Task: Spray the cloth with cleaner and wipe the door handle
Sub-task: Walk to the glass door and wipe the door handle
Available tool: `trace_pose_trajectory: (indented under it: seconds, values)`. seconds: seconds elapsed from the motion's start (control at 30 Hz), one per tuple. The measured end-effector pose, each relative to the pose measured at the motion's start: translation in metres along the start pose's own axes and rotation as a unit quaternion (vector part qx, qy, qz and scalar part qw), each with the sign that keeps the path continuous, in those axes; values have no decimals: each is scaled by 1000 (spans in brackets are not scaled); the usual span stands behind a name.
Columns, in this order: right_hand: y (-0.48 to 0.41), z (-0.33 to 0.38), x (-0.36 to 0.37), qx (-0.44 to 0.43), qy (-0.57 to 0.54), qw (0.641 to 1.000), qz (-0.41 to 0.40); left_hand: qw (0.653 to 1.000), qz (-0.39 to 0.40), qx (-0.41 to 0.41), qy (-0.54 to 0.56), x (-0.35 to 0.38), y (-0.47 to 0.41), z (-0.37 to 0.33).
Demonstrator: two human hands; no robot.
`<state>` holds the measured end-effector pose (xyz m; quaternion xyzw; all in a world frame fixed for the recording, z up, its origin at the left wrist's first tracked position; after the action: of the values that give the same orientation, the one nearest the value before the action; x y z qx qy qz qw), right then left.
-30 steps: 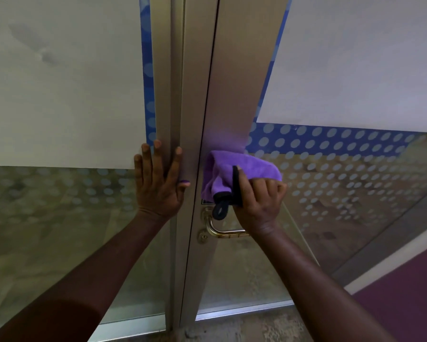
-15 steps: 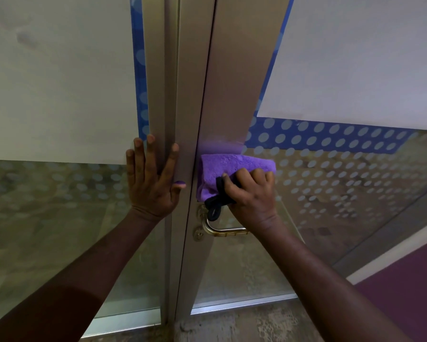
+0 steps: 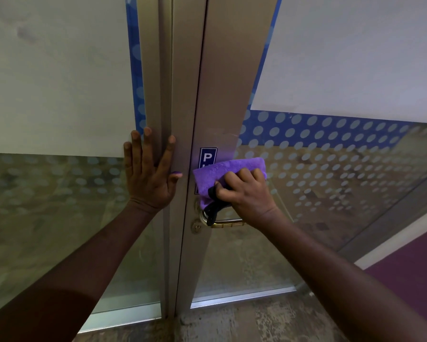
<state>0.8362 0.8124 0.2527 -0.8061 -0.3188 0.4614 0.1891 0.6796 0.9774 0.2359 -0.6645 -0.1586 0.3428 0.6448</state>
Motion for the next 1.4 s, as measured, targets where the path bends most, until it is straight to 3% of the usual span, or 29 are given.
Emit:
trace_pose_trajectory:
  seconds: [0.23,0.63,0.97,1.13,1.4]
  values:
    - [1,-2,-11,-29,-20,997,65,1000,1,2,-4,0,0,1]
    - [33,-14,-20,151,-21,980,125,1000,3,7,-11,0,0,0]
    - [54,-30,-54,287,-55,955,-49,1000,3,7,-10,-1,0,0]
    - [40,-22,-49,258,-80,958,-102,1000,4,6,-4,-1,0,0]
    - [11,-7,-24,85,-8,995,-48,1000,5,8,-10,2,1,1]
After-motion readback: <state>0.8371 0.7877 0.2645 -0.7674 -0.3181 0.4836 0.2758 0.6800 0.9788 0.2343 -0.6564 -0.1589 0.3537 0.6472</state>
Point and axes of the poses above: each hand's wrist, its own y-axis away from the middle knuckle, its own x-axis out of the palm, z = x × y, the point moved 2 cm from there along -y, towards the middle knuckle, and after that the axes turned 7 degrees about -y, right-handed, at the moved point
